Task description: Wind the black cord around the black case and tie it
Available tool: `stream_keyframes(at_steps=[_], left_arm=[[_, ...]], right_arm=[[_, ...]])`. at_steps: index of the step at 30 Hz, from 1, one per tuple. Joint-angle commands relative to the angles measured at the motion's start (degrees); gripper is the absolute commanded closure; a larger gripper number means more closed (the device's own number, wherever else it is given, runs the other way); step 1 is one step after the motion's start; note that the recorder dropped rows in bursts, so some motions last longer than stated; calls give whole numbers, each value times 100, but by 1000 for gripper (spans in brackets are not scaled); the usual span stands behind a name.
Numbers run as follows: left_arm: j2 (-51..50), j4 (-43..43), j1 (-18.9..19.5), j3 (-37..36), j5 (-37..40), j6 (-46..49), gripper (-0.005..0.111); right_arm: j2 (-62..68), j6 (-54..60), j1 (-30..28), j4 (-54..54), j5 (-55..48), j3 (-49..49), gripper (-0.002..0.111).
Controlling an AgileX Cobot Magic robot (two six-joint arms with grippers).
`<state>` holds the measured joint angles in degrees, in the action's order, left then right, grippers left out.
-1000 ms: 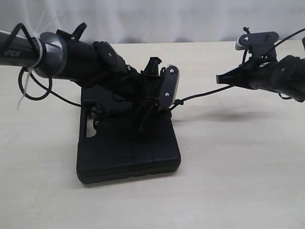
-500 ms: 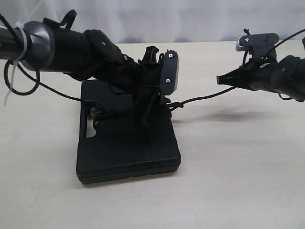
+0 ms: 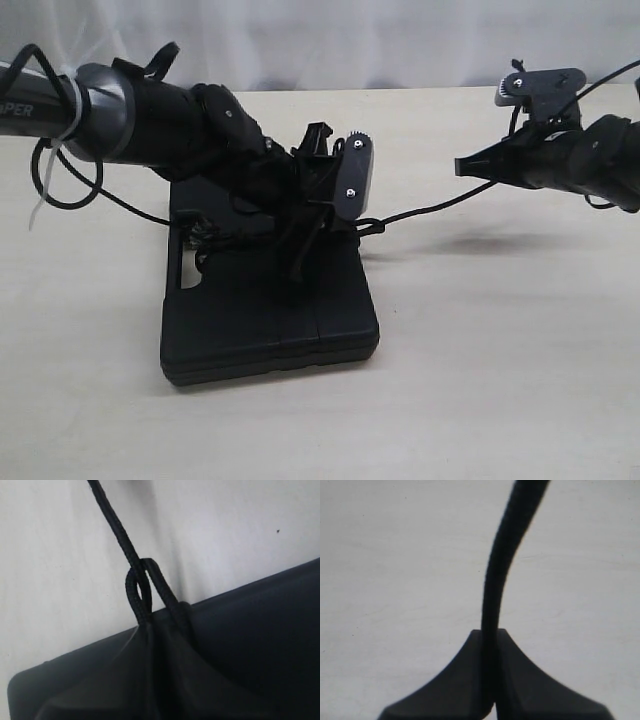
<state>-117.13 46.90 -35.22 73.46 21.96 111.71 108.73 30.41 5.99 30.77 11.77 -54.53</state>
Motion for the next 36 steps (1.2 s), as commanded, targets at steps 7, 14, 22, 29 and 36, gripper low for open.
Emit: stream_keyframes(at_steps=[7,14,22,29,36], left_arm=[[-18,-2216,7,-11,78,-1966,100],[-18,-2271,20,-11,92,-1993,100],[-18,-2391,20,-11,151,-2019,100],[32,-2329,20,-11,-271,-2260,100],[307,-2013,1,-11,-377,-2368,87]], right_arm=[[-73,-52,-279,136,82,-14,104],[-59,-3,-546,136,-100,-14,104],[-59,123,-619,136,-162,-14,104],[-239,449,-582,136,-426,-36,75],[-1092,625,-582,136,-1905,-239,42]])
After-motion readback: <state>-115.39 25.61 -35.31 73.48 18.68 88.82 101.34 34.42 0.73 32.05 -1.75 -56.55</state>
